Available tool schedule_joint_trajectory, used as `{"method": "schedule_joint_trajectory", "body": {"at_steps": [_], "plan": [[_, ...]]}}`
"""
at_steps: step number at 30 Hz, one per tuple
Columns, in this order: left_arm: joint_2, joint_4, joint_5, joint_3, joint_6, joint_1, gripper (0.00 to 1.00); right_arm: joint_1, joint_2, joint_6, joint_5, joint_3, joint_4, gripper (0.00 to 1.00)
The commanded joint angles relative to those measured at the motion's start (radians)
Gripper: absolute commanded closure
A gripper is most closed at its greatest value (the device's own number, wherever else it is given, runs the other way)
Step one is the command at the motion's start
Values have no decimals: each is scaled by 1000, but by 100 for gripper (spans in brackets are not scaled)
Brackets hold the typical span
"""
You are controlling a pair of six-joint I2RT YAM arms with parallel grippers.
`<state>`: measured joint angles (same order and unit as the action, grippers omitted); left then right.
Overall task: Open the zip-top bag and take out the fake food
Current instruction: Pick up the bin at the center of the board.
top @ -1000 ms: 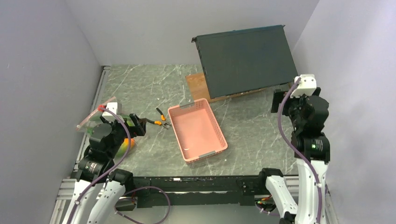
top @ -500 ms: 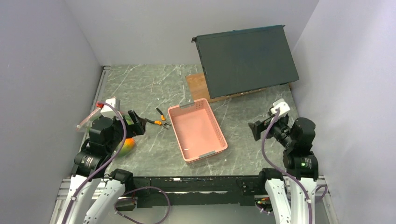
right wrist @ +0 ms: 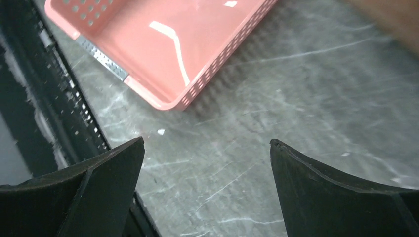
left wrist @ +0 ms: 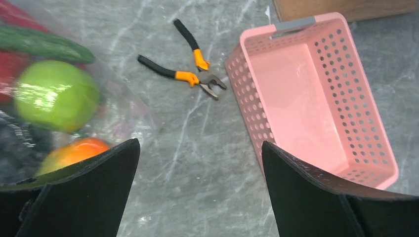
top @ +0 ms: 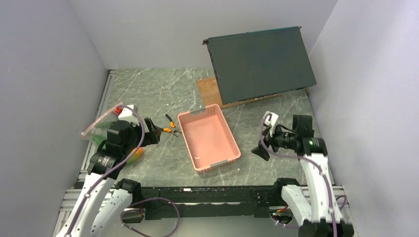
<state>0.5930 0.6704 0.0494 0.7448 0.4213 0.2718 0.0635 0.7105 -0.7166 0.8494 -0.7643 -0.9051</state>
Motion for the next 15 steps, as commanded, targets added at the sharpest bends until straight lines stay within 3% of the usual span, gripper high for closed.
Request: {"method": "schedule_joint_trajectory", "body": {"at_steps": [1,5,10,15], "plan": [[-11,-181,-153,-92,105,3,1,-41,165,-193,41,-59,-99,0],[68,-312,-224,-167,214,13,0,-109,176,-135,-1,-18,-9,0],[262,-422,-197,-158,337,110,18,-114,120,24,14,46,160,0],[482,-359,-17,-60,415,285,20,-113,104,116,33,39,221,0]]}}
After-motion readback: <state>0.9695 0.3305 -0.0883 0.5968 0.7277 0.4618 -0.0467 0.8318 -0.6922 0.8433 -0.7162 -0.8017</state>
